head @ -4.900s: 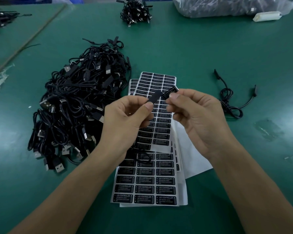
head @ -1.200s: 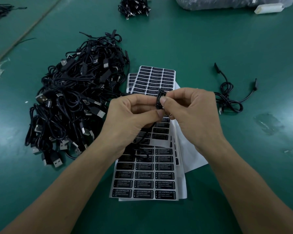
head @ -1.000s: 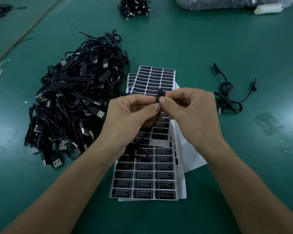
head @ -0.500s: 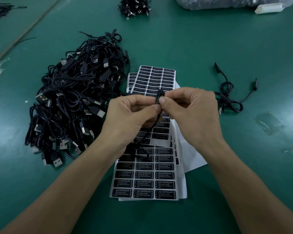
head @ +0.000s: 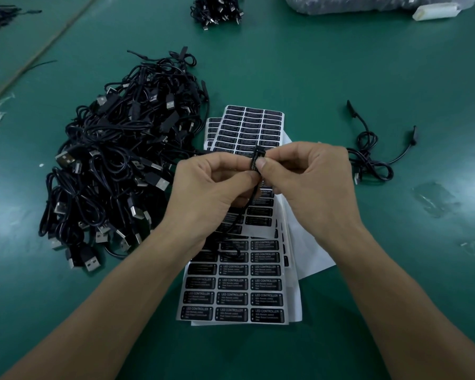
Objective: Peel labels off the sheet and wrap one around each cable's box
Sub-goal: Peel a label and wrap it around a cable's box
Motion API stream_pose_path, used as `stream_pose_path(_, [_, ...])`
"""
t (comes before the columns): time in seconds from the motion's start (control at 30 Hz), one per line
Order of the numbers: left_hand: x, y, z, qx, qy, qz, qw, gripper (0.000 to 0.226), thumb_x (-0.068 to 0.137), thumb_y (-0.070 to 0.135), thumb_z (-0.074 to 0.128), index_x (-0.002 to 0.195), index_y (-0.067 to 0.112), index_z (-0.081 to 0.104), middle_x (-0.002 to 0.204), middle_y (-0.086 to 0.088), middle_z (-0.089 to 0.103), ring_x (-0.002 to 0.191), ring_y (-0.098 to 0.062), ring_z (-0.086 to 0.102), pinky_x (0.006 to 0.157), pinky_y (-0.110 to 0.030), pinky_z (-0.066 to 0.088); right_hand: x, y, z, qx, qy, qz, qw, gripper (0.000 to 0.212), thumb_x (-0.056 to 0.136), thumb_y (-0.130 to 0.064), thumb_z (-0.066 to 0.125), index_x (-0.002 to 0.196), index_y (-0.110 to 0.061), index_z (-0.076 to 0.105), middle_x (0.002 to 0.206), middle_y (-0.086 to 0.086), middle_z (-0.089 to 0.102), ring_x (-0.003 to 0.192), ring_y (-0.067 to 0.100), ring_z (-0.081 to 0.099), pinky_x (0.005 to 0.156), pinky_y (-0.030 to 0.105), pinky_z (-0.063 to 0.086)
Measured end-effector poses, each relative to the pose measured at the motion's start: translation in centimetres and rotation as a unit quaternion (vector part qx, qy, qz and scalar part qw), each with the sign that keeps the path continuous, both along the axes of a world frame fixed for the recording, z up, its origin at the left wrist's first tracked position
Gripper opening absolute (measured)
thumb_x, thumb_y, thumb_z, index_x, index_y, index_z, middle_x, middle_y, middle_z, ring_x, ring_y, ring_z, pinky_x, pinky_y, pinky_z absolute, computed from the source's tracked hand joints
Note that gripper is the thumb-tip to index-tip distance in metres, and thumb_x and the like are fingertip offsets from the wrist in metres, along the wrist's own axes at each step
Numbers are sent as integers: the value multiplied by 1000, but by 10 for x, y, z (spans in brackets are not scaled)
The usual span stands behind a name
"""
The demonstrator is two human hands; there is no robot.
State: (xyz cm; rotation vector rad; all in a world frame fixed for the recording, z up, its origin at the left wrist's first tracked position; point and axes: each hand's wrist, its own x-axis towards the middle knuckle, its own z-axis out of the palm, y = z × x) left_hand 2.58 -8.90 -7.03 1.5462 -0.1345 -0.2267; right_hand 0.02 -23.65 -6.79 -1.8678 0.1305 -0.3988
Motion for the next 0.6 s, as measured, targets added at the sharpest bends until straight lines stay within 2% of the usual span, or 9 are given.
stream_pose_path(0.17, [-1, 0, 1, -8, 0, -2, 1000, 8, 84, 4, 76, 87, 12, 76, 74, -7, 77, 63, -11, 71, 60, -18, 55, 1, -1, 2, 0, -2, 1, 1000, 13, 84, -18, 79, 78, -28, 74, 68, -11, 72, 64, 4, 68, 65, 20, 56])
stream_pose_path(0.33, [1, -1, 0, -10, 0, 11, 1000, 6, 83, 6, 77, 87, 11, 76, 74, -8, 76, 64, -14, 70, 60, -19, 55, -2, 2, 2, 5, -24, -3, 1000, 14, 82, -13, 80, 78, -26, 74, 71, -11, 73, 67, 5, 70, 66, 18, 56])
stream_pose_path(0.53, [0, -1, -2, -18, -12, 12, 1000, 11, 84, 6, 77, 80, 16, 77, 71, -4, 75, 62, -11, 69, 59, -19, 54, -4, 3, 1, 24, -42, -6, 999, 18, 80, -11, 82, 84, -25, 72, 73, -9, 75, 70, 9, 72, 68, 25, 59])
stream_pose_path(0.6, [0, -1, -2, -17, -16, 13, 1000, 12, 83, 5, 77, 80, 16, 77, 70, -4, 74, 61, -11, 69, 59, -19, 55, -5, 1, 3, 27, -35, -5, 999, 28, 80, -13, 83, 92, -30, 63, 73, -11, 75, 68, 9, 72, 67, 28, 59])
